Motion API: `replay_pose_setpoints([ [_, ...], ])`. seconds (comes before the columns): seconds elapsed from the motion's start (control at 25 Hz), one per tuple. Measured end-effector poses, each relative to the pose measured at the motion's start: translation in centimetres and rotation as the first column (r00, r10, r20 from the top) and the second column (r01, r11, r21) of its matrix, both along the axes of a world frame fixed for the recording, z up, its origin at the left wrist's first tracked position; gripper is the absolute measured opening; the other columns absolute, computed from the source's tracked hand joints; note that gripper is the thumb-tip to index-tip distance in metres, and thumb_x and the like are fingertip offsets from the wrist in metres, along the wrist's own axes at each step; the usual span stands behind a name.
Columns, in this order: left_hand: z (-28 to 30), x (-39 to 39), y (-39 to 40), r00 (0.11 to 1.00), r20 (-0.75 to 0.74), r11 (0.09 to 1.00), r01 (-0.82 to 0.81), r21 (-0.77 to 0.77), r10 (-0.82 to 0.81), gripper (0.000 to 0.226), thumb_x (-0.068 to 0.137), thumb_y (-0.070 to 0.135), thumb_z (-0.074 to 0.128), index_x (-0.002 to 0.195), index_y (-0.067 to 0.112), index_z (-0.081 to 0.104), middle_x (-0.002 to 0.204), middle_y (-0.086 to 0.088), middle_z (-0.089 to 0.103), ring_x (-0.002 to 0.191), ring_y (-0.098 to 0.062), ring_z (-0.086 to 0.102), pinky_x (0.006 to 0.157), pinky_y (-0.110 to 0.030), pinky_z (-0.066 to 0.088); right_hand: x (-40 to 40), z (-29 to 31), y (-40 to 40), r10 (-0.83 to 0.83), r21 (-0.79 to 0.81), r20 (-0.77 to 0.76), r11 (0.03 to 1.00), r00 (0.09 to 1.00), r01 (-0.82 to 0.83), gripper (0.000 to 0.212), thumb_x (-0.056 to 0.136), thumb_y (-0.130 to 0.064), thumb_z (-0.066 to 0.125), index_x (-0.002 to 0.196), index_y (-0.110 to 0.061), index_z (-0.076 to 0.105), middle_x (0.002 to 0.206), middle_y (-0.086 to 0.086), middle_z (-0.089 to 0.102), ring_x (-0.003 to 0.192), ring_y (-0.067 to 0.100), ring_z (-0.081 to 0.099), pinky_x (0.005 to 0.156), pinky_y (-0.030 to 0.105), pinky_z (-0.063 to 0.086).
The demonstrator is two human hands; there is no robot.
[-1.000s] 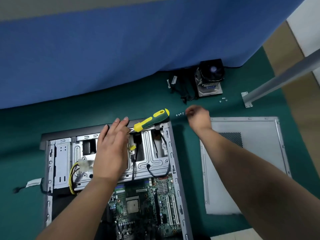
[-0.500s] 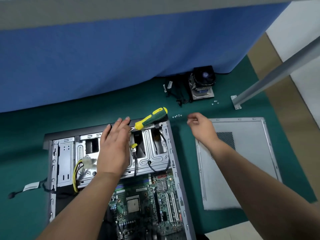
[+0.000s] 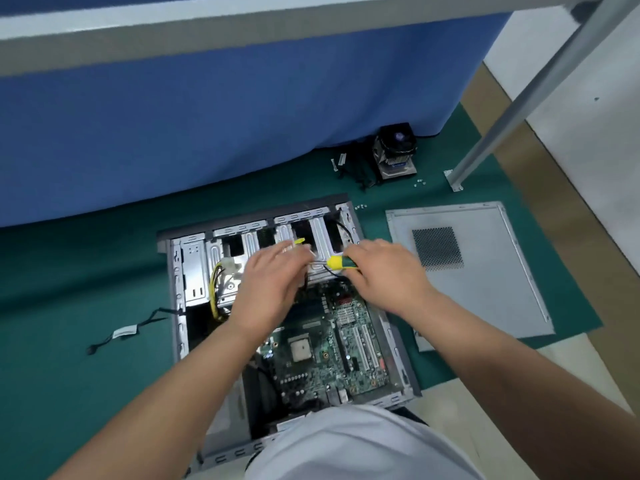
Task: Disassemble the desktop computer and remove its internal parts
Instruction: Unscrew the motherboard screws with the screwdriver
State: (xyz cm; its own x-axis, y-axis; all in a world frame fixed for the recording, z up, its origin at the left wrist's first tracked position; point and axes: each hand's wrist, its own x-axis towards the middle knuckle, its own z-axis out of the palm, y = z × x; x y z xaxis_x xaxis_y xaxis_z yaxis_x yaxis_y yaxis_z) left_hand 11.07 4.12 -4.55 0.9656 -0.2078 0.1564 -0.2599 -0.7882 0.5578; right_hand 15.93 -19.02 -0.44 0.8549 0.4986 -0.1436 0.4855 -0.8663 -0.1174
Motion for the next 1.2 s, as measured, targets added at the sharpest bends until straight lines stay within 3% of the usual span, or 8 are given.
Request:
replay_pose_setpoints([
  [0.08, 0.3, -1.3, 2.7, 0.988, 0.012, 0.988, -0.156, 0.021, 0.156, 0.035, 0.104, 0.033, 0.056, 0.139, 0.030, 0.057, 0.149, 0.008, 0.055, 0.141, -0.023, 0.045, 0.118, -0.044, 0.029, -1.7, -0.8, -0.7, -0.103, 0.100, -0.037, 0.989, 0.994, 0.106, 0.031, 0.103, -0.046, 0.047, 0.120, -0.023, 0.058, 0.107, -0.003, 0.065, 0.093, 0.022, 0.063, 0.065, 0.033, 0.047],
  [0.2, 0.2, -2.7, 7.4, 0.920, 0.012, 0.917, -0.390, 0.077, 0.391, 0.045, 0.098, 0.029, 0.065, 0.140, 0.018, 0.051, 0.142, -0.009, 0.051, 0.127, -0.034, 0.045, 0.109, -0.047, 0.036, -3.2, -1.9, -1.4, -0.268, 0.233, -0.213, 0.920, 0.940, 0.315, 0.030, 0.104, -0.044, 0.048, 0.117, -0.019, 0.057, 0.096, 0.000, 0.064, 0.082, 0.023, 0.062, 0.063, 0.037, 0.049],
  [0.32, 0.4, -2.5, 9.8, 0.865, -0.228, 0.893, -0.445, 0.065, 0.447, 0.046, 0.093, 0.032, 0.073, 0.129, 0.011, 0.052, 0.114, -0.007, 0.056, 0.107, -0.030, 0.054, 0.089, -0.043, 0.047, -3.8, -2.4, -1.0, -0.341, 0.293, -0.271, 0.862, 0.900, 0.415, 0.030, 0.105, -0.041, 0.048, 0.116, -0.015, 0.056, 0.090, 0.003, 0.063, 0.079, 0.024, 0.061, 0.064, 0.037, 0.047],
  [0.44, 1.1, -1.9, 10.5, 0.801, -0.408, 0.890, -0.449, 0.075, 0.438, 0.035, 0.087, 0.037, 0.079, 0.102, 0.016, 0.056, 0.096, -0.001, 0.058, 0.089, -0.022, 0.059, 0.068, -0.033, 0.043, -3.8, -2.5, -0.8, -0.382, 0.320, -0.287, 0.826, 0.879, 0.464, 0.028, 0.106, -0.039, 0.048, 0.114, -0.013, 0.055, 0.081, -0.001, 0.059, 0.070, 0.017, 0.056, 0.056, 0.032, 0.036],
  [0.6, 1.1, -3.2, 10.5, 0.785, -0.440, 0.899, -0.404, 0.170, 0.436, 0.026, 0.085, 0.029, 0.083, 0.095, 0.017, 0.063, 0.088, 0.001, 0.060, 0.087, -0.023, 0.060, 0.068, -0.032, 0.039, -3.3, -2.6, -0.9, -0.429, 0.344, -0.339, 0.772, 0.838, 0.534, 0.029, 0.107, -0.040, 0.046, 0.110, -0.012, 0.055, 0.077, 0.002, 0.061, 0.066, 0.017, 0.058, 0.053, 0.031, 0.037],
  [0.92, 1.5, -3.2, 9.8, 0.821, -0.343, 0.887, -0.447, 0.112, 0.457, 0.015, 0.087, 0.016, 0.081, 0.085, 0.014, 0.067, 0.078, 0.001, 0.063, 0.077, -0.022, 0.059, 0.066, -0.030, 0.042, -3.1, -3.3, -0.7, -0.415, 0.308, -0.269, 0.818, 0.869, 0.486, 0.026, 0.107, -0.038, 0.046, 0.102, -0.013, 0.050, 0.075, 0.002, 0.057, 0.064, 0.017, 0.055, 0.049, 0.031, 0.032],
  [1.08, 1.0, -3.9, 9.5, 0.821, -0.311, 0.869, -0.493, 0.039, 0.479, 0.013, 0.087, 0.018, 0.082, 0.096, 0.013, 0.074, 0.083, 0.003, 0.063, 0.073, -0.010, 0.055, 0.065, -0.019, 0.040, -3.3, -3.3, -0.5, -0.387, 0.299, -0.230, 0.845, 0.893, 0.444, 0.026, 0.107, -0.038, 0.046, 0.103, -0.013, 0.050, 0.075, -0.001, 0.055, 0.064, 0.015, 0.053, 0.051, 0.032, 0.031],
  [1.2, 0.2, -5.1, 9.0, 0.818, -0.269, 0.851, -0.525, 0.014, 0.509, 0.026, 0.093, 0.019, 0.075, 0.118, 0.011, 0.071, 0.099, 0.000, 0.059, 0.085, -0.012, 0.054, 0.085, -0.028, 0.047, -3.6, -3.3, -0.9, -0.372, 0.327, -0.276, 0.831, 0.886, 0.451, 0.026, 0.106, -0.042, 0.046, 0.107, -0.017, 0.051, 0.076, -0.001, 0.058, 0.065, 0.014, 0.055, 0.053, 0.031, 0.034],
])
